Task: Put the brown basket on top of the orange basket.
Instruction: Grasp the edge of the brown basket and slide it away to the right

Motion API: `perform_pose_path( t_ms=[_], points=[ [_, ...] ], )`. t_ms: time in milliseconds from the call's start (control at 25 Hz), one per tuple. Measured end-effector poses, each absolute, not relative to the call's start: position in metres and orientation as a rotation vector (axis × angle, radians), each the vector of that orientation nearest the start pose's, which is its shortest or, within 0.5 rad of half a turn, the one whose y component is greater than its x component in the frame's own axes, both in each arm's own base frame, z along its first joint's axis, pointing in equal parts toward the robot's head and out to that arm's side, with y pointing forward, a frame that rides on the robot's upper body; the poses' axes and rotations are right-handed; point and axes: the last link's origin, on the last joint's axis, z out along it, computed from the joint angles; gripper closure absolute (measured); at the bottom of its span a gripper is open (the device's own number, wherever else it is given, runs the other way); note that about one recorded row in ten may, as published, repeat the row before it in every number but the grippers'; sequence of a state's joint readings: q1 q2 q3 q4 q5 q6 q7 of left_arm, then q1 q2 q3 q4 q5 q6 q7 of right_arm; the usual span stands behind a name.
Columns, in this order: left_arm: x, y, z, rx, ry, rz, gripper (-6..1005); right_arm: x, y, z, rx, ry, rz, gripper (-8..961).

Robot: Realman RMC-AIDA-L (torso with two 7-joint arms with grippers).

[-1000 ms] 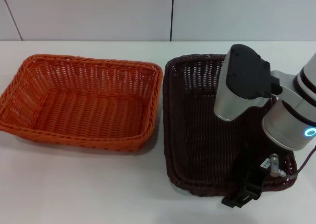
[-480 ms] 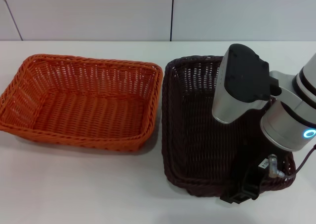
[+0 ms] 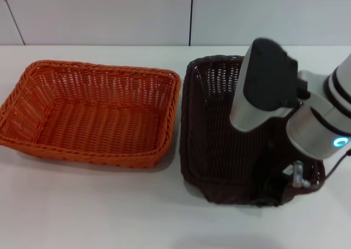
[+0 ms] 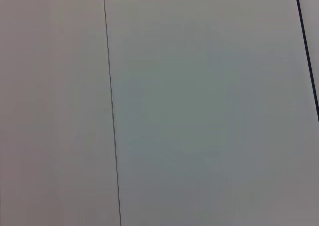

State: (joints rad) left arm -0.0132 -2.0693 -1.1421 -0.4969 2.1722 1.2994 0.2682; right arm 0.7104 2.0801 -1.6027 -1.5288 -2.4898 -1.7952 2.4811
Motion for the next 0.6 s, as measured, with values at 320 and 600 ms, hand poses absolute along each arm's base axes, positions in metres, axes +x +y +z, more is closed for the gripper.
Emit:
perform_pose_path(
  t_ms=[320,600],
  points=[
    [-0.394,0.223,0.054,-1.035,-0.492,-0.411,216,0.086,0.312,-0.008,-2.848,0.319,-0.649,731],
    [-0.396,0.22,0.054,-1.038,-0.489,-0.402,216,0.08,0.31,-0.005,-2.774,0.294,-0.668,764]
  ],
)
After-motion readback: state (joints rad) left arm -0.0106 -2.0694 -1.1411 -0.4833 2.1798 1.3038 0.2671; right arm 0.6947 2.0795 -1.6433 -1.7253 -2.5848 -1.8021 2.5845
